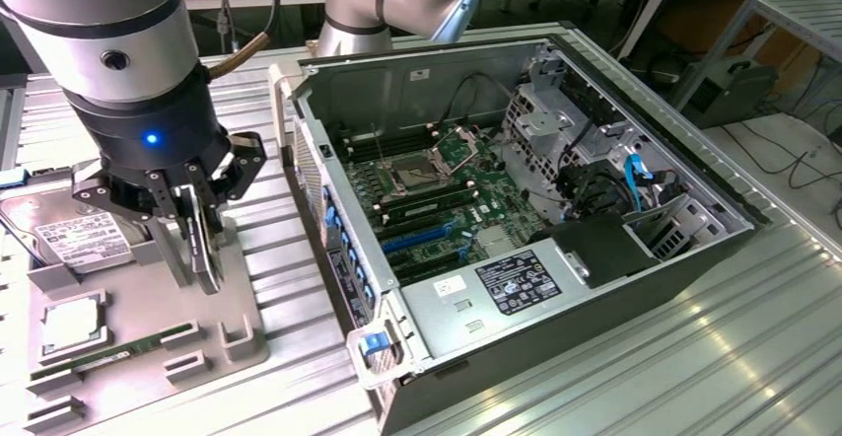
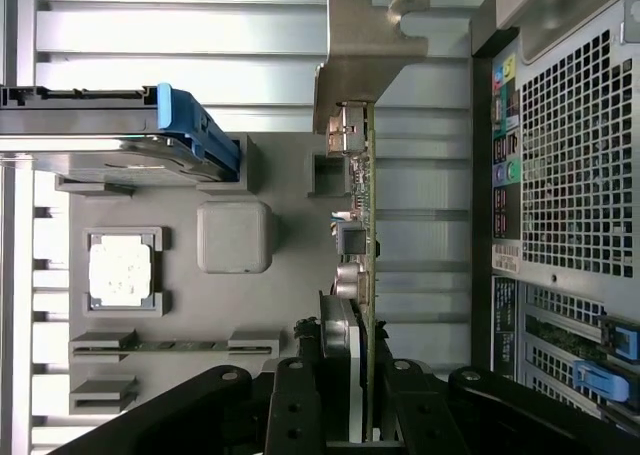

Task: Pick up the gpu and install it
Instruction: 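Pick up the gpu and move the gpu toward the slot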

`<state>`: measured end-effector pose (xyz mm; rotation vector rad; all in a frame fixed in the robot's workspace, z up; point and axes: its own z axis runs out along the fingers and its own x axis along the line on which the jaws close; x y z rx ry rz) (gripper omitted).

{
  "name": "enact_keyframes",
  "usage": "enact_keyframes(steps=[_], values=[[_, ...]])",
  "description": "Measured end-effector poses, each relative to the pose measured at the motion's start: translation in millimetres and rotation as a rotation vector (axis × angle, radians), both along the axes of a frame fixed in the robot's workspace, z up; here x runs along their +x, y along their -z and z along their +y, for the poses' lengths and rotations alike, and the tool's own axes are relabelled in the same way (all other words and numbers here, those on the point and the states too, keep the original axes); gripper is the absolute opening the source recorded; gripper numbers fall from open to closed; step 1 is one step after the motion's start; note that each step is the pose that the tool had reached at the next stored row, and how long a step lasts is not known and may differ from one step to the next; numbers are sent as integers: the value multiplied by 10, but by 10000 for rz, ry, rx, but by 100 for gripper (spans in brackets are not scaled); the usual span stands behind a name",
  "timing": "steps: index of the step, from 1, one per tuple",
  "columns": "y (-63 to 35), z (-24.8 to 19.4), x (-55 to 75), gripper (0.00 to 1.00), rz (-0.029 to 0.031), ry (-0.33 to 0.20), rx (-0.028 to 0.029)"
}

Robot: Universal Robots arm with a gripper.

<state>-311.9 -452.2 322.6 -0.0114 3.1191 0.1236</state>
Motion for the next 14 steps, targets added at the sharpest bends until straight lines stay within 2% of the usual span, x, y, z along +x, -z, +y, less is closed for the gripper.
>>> enact_keyframes(steps=[14], values=[[-100,0,0,28,1,1,0]])
